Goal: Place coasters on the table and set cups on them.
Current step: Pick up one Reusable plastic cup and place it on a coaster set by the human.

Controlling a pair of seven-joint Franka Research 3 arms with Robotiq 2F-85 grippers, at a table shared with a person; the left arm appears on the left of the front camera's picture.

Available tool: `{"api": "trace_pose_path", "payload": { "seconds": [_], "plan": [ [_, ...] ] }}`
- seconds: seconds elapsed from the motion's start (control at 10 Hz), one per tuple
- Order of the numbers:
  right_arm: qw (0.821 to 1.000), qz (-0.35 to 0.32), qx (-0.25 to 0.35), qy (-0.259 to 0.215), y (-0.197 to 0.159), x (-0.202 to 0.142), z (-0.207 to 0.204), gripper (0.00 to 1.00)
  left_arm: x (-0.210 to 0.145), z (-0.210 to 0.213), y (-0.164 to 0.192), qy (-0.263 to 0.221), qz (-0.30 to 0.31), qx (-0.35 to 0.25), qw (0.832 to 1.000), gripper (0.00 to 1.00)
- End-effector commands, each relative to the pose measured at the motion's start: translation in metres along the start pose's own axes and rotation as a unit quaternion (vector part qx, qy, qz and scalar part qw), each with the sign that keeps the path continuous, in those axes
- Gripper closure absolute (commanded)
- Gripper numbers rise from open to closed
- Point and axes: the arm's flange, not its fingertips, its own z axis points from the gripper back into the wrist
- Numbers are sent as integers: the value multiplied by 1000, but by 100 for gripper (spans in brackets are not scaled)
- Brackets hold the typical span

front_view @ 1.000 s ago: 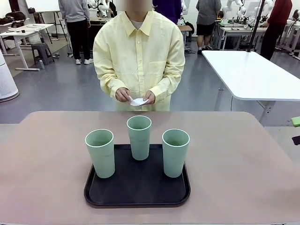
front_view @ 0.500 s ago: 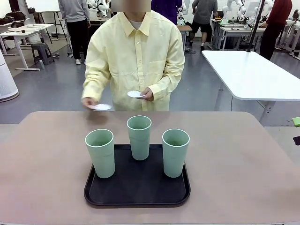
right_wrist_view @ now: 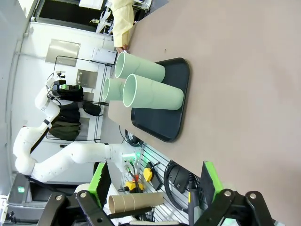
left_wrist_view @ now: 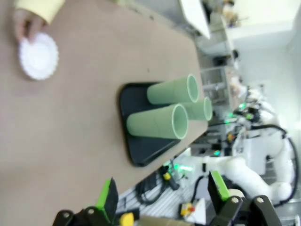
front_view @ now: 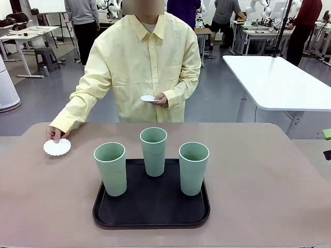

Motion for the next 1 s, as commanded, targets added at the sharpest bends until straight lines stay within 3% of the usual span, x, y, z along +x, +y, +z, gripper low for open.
{"api": "trace_pose_path", "payload": {
  "seconds": [0.0,0.2,0.4,0.6,0.7,0.8,0.9],
  "plan": [
    [1000,2,4,2,-1,0,0,0,44,-14,-20,88,-105,44,990,0],
    [1000,2,4,2,-1,0,0,0,74,-38,-52,165,-199,113,959,0],
    [1000,2,4,2,-1,0,0,0,57,-69,-75,277,-320,183,887,0],
    [1000,2,4,2,-1,0,0,0,23,-106,-86,321,-410,232,822,0],
    [1000,2,4,2,-1,0,0,0,3,-120,-91,335,-444,237,796,0],
    [1000,2,4,2,-1,0,0,0,-14,-128,-95,326,-470,236,786,0],
    [1000,2,4,2,-1,0,0,0,-24,-126,-105,252,-449,206,832,0]
  ]
}}
